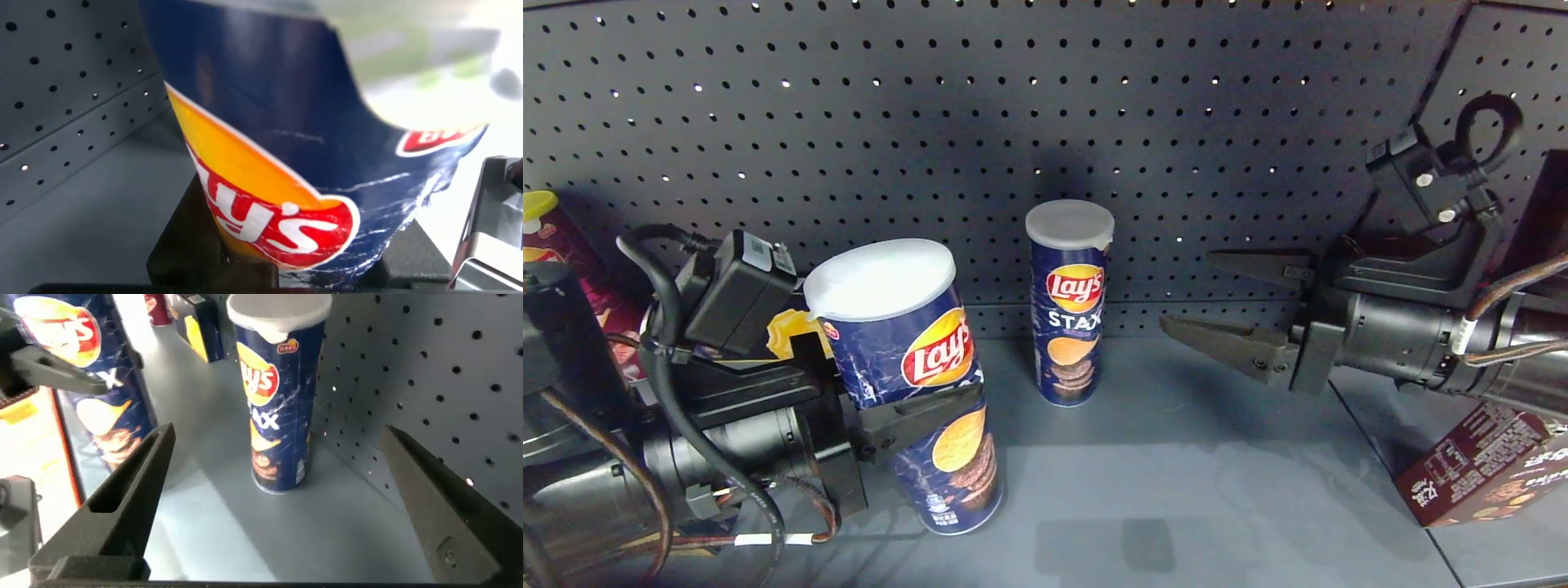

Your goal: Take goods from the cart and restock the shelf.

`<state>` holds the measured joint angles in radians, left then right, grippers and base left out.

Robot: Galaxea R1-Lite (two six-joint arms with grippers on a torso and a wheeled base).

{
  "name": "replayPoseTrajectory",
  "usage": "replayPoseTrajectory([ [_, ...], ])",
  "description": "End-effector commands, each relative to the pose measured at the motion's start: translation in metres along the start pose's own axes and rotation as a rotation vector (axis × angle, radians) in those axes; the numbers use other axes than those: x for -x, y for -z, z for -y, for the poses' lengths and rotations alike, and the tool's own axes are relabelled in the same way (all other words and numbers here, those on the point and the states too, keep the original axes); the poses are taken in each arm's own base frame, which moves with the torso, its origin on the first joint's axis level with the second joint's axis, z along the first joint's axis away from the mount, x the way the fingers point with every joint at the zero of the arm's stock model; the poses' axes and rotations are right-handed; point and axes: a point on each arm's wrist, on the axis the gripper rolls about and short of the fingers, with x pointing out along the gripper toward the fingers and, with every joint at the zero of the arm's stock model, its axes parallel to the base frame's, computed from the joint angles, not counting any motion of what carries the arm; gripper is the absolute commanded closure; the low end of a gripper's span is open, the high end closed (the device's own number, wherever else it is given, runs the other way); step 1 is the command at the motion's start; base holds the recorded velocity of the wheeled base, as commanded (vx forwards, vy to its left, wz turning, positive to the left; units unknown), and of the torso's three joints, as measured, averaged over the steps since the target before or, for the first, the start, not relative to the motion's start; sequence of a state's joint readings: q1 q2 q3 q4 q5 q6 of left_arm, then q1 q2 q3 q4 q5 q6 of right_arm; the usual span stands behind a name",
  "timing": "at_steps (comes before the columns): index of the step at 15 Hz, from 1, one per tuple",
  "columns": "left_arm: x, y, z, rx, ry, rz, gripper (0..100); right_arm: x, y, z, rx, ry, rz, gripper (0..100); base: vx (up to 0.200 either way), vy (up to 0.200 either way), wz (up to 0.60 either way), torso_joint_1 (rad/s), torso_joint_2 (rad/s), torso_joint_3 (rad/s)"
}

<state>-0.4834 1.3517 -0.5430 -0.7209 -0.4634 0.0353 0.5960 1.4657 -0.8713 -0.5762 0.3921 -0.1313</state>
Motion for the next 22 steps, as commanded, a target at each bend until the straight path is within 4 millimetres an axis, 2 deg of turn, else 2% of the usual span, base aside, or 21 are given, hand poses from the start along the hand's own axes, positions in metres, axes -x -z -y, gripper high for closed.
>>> replayPoseTrajectory([
  [1, 0.0, 0.0, 0.0, 0.001, -0.002, 0.002, 100, -0.012, 0.009, 0.003, -0.007, -0.003, -0.023, 0, 0.0, 0.0, 0.0, 0.0, 0.0, 0.0],
  [7, 0.0, 0.001, 0.0, 0.004, -0.002, -0.004, 100, -0.039, 0.027, 0.012, -0.007, -0.008, -0.04, 0, 0.0, 0.0, 0.0, 0.0, 0.0, 0.0],
  [13, 0.002, 0.001, -0.005, 0.005, -0.023, -0.002, 100, -0.052, 0.038, 0.015, -0.012, -0.026, -0.052, 0, 0.0, 0.0, 0.0, 0.0, 0.0, 0.0],
  [22, 0.002, 0.0, -0.005, 0.018, -0.026, 0.002, 100, -0.081, 0.063, 0.021, 0.006, -0.064, -0.063, 0, 0.0, 0.0, 0.0, 0.0, 0.0, 0.0],
])
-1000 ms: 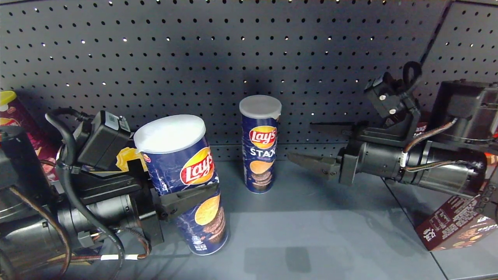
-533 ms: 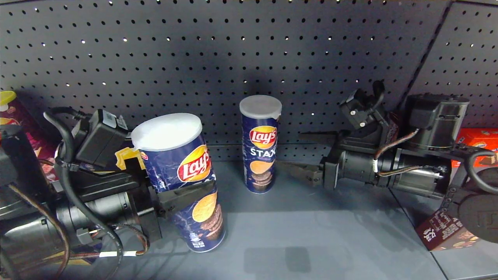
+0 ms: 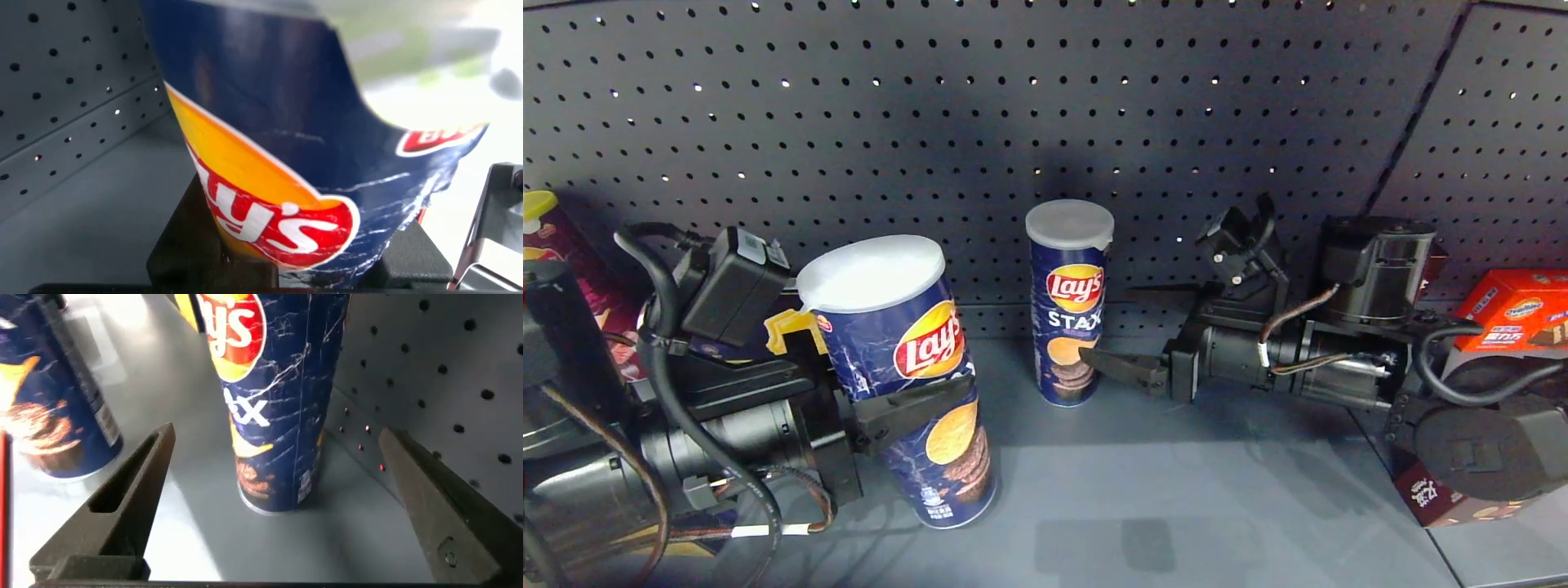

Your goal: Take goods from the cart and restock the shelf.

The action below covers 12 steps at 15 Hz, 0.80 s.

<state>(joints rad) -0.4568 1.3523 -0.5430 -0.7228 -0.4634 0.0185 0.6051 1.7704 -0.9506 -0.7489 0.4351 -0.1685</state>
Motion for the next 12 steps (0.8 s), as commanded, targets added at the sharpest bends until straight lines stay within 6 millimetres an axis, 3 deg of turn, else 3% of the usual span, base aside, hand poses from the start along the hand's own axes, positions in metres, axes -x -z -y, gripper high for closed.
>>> replayPoseTrajectory([
  [1, -0.001, 0.0, -0.001, 0.0, -0.001, 0.001, 100, -0.011, 0.015, 0.002, -0.012, -0.006, -0.026, 0, 0.0, 0.0, 0.0, 0.0, 0.0, 0.0],
  [6, 0.0, 0.0, 0.0, 0.007, -0.003, 0.002, 100, -0.023, 0.03, 0.006, -0.021, -0.009, -0.043, 0, 0.0, 0.0, 0.0, 0.0, 0.0, 0.0],
  [12, 0.0, 0.001, 0.0, 0.01, -0.001, -0.005, 100, -0.038, 0.034, 0.012, -0.017, -0.01, -0.033, 0, 0.0, 0.0, 0.0, 0.0, 0.0, 0.0],
])
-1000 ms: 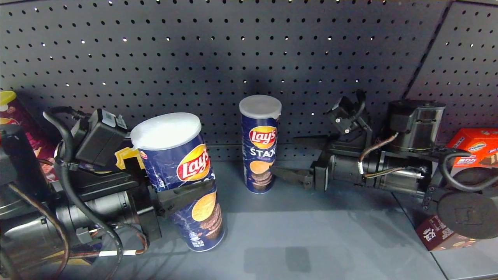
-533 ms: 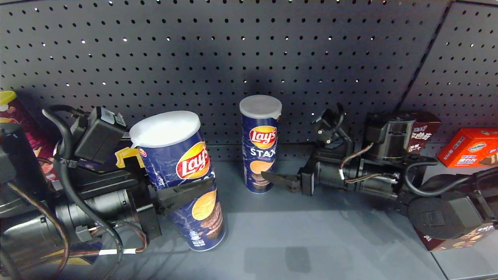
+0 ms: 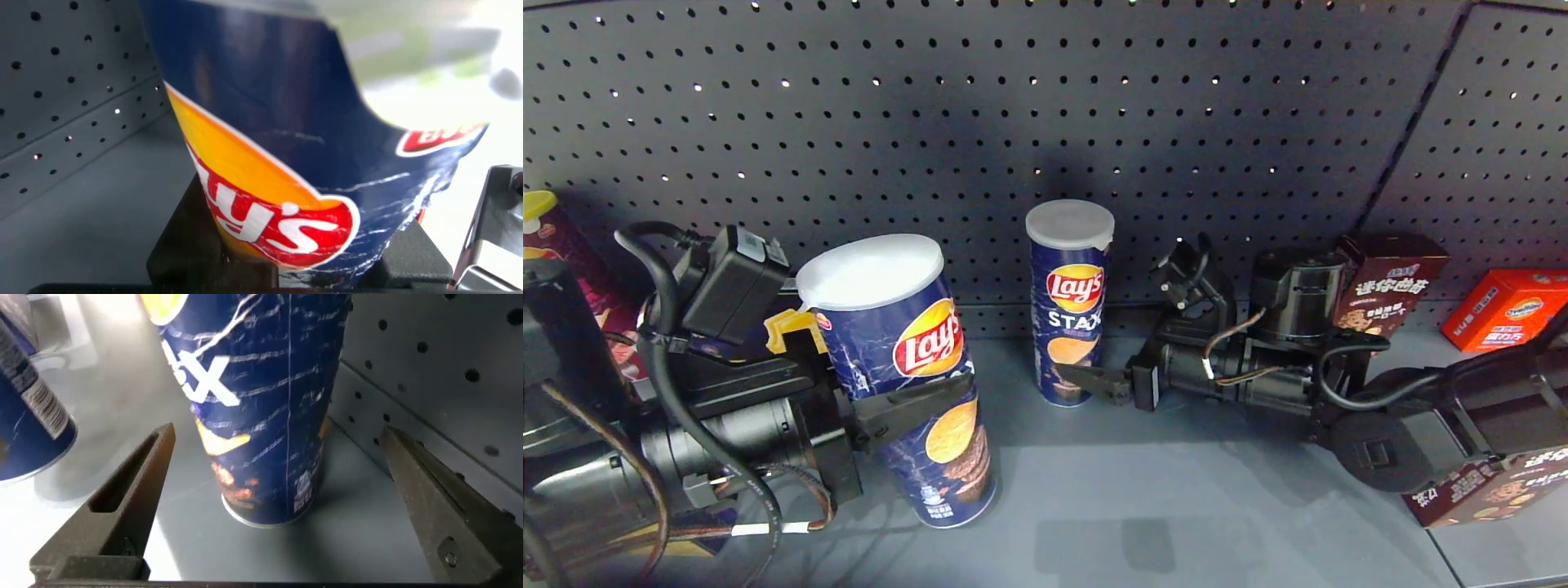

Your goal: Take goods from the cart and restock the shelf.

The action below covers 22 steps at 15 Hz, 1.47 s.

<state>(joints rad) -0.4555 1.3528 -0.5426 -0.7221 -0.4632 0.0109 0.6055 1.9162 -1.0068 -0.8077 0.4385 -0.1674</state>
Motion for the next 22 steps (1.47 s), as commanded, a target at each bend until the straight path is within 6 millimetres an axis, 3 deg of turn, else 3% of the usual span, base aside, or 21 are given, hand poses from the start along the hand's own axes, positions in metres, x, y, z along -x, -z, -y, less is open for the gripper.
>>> replayPoseTrajectory([
  [1, 0.0, 0.001, 0.0, 0.003, 0.0, -0.005, 100, -0.006, 0.003, 0.002, -0.002, -0.001, -0.004, 0, 0.0, 0.0, 0.0, 0.0, 0.0, 0.0],
  [14, 0.0, 0.002, 0.0, 0.016, -0.001, -0.005, 100, -0.027, 0.016, 0.007, -0.007, -0.021, -0.012, 0, 0.0, 0.0, 0.0, 0.0, 0.0, 0.0],
  [15, 0.0, 0.002, 0.0, 0.016, -0.001, -0.005, 100, -0.027, 0.016, 0.007, -0.007, -0.027, -0.012, 100, 0.0, 0.0, 0.0, 0.0, 0.0, 0.0],
  [22, 0.0, 0.001, 0.0, 0.015, -0.003, -0.002, 100, -0.026, 0.015, 0.0, -0.002, -0.043, 0.004, 100, 0.0, 0.0, 0.0, 0.0, 0.0, 0.0],
])
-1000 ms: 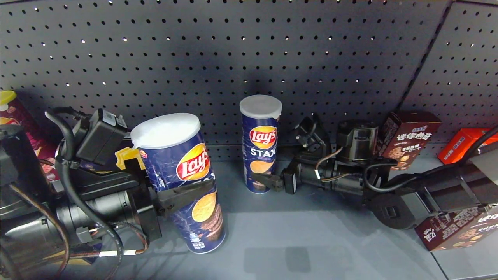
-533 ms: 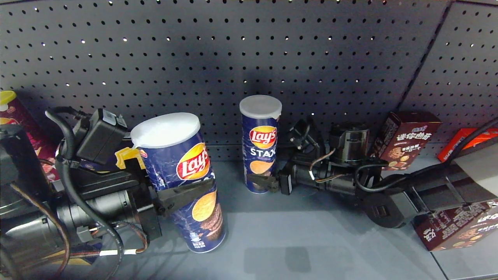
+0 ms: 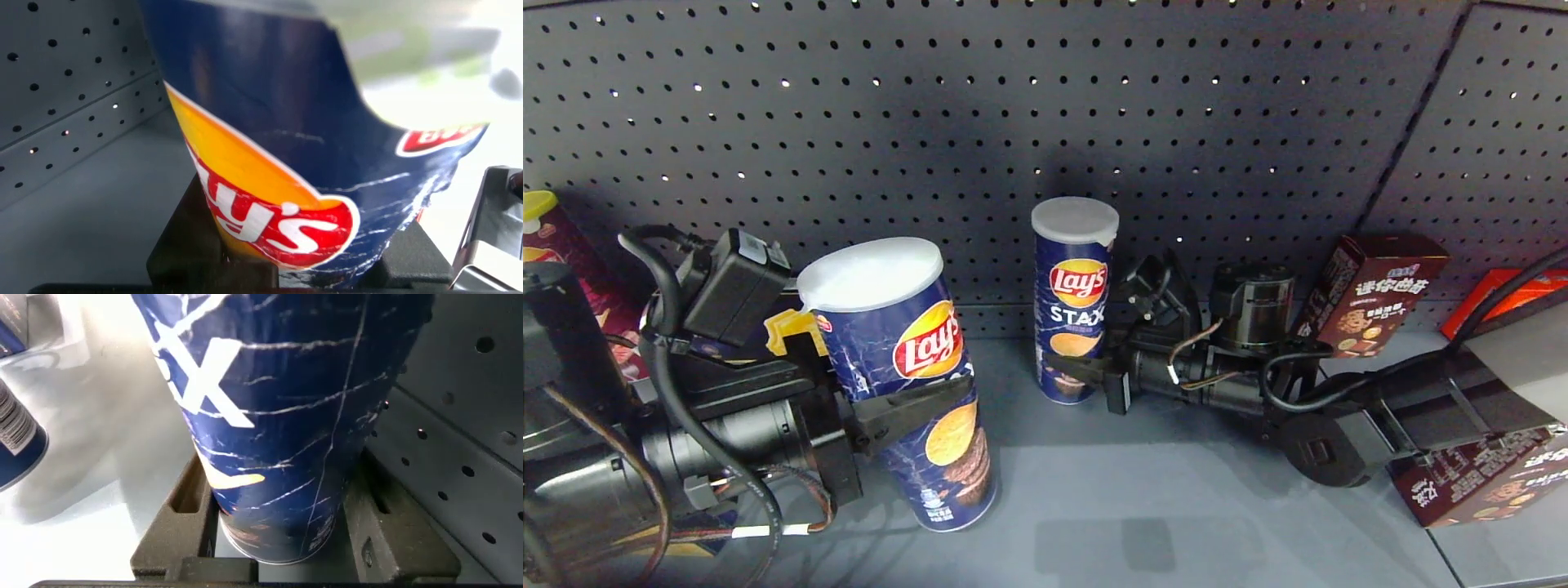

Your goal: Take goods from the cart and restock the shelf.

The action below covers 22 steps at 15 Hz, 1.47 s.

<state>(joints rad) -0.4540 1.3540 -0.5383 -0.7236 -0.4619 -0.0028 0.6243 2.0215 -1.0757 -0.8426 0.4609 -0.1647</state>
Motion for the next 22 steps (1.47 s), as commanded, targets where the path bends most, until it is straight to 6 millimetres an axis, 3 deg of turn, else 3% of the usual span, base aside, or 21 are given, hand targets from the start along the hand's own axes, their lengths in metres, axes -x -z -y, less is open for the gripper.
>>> replayPoseTrajectory([
  [1, 0.001, -0.001, 0.0, -0.001, 0.0, 0.003, 100, 0.004, -0.003, -0.005, 0.001, -0.006, 0.0, 100, 0.0, 0.0, 0.0, 0.0, 0.0, 0.0],
  [5, 0.0, -0.001, 0.0, -0.002, 0.0, 0.004, 100, 0.027, -0.023, -0.026, 0.016, 0.035, 0.017, 100, 0.0, 0.0, 0.0, 0.0, 0.0, 0.0],
  [7, 0.0, -0.001, 0.0, -0.003, 0.0, 0.003, 100, 0.049, -0.033, -0.051, 0.019, 0.008, 0.023, 100, 0.0, 0.0, 0.0, 0.0, 0.0, 0.0],
  [13, -0.001, -0.002, 0.0, -0.01, -0.002, 0.004, 100, 0.084, -0.022, -0.088, 0.012, 0.003, 0.002, 100, 0.0, 0.0, 0.0, 0.0, 0.0, 0.0],
  [22, 0.004, 0.001, 0.002, -0.007, -0.045, -0.001, 100, 0.098, -0.001, -0.134, -0.039, -0.018, -0.001, 100, 0.0, 0.0, 0.0, 0.0, 0.0, 0.0],
])
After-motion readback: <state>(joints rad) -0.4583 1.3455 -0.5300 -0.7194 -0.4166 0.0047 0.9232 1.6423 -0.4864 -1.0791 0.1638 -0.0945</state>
